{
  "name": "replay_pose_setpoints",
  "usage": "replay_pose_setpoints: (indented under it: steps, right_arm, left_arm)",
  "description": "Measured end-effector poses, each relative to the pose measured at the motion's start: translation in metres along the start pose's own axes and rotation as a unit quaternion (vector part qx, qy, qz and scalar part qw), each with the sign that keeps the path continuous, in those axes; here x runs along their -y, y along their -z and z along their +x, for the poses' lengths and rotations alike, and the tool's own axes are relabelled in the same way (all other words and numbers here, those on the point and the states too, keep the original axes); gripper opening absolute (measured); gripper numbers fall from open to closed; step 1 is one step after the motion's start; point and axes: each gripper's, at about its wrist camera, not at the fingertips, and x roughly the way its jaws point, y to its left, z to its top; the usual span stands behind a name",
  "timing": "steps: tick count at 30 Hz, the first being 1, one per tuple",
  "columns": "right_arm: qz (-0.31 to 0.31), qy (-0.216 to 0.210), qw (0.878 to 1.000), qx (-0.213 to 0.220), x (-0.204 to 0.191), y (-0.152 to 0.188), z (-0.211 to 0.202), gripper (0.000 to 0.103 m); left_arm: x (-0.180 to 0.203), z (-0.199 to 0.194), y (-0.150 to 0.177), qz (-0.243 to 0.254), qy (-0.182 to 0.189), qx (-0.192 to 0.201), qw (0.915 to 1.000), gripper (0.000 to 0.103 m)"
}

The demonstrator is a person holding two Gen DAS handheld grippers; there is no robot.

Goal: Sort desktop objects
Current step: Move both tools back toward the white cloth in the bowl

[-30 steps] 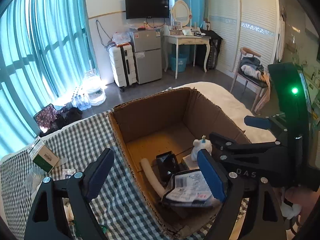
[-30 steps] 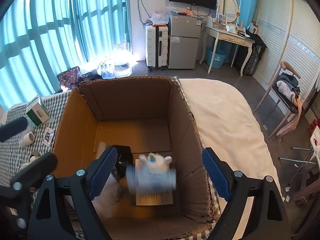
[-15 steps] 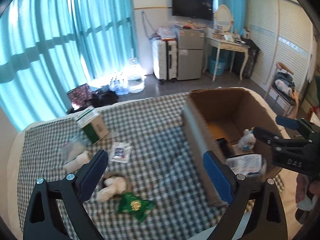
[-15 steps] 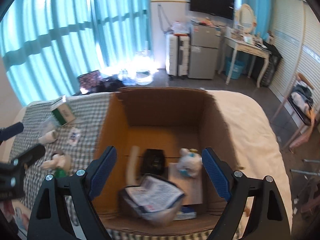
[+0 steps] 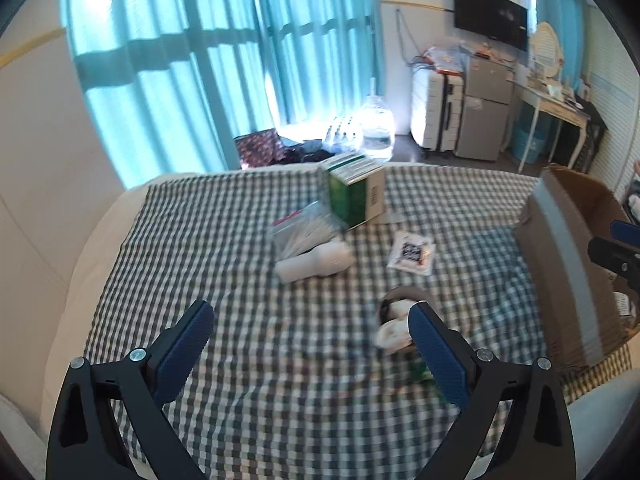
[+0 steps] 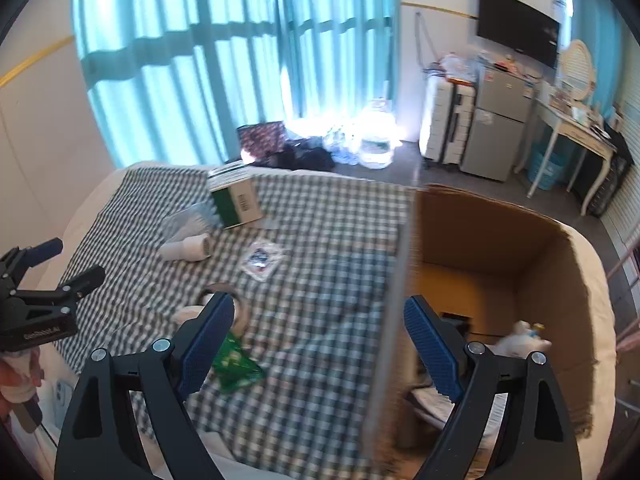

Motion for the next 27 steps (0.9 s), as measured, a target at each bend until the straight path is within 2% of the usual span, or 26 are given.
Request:
replay_pose_setpoints:
  steps: [2,6,8,11,15,18,23,25,27]
  right_arm:
    - [-0.008,-0.012,1.0,-0.007,-0.018,0.0,0.014,0.087]
    - [-0.03,-0.039,0.998,-0.029,-0.056,0.006,0.048,0.087]
    - [-0.048,-0.049,0.997,-0.032,-0.072,0.012,0.061,0.087]
    - [-0.085,-0.055,0.994,-0.05,-0.099,0.023,0.087,0.086]
    - [-0.112,-0.066,0.987,-0.092,-0.123,0.033,0.125,0.077]
    - [-0.11,-0.072,0.984,-0.122,-0.126,0.036,0.149,0.071]
    - [-0.092,-0.088,0.979,-0.16,-0.126,0.039,0.179,0.068]
    - [-0.073,-0.102,0.976,-0.178,-0.124,0.038,0.188,0.06]
    - [-0.064,-0.114,0.972,-0.193,-0.122,0.041,0.195,0.048]
  left_arm:
    - [-0.009,0.014,0.012,-0.014,-0.007,-0.006,0.9999,0.1]
    - [-0.018,0.044,0.04,-0.028,0.003,-0.027,0.9992,0.1]
    - [-0.02,0.06,0.047,-0.025,-0.004,-0.046,0.9986,0.1]
    - [-0.024,0.072,0.053,-0.032,0.001,-0.051,0.9982,0.1]
    - [-0.029,0.09,0.054,-0.054,0.018,-0.063,0.9964,0.1]
    - [-0.03,0.105,0.055,-0.057,0.021,-0.079,0.995,0.1]
    - [-0.034,0.127,0.058,-0.068,0.016,-0.098,0.9927,0.1]
    - [-0.037,0.133,0.061,-0.079,0.022,-0.103,0.9913,0.1]
    - [-0.038,0.135,0.063,-0.083,0.023,-0.11,0.9902,0.1]
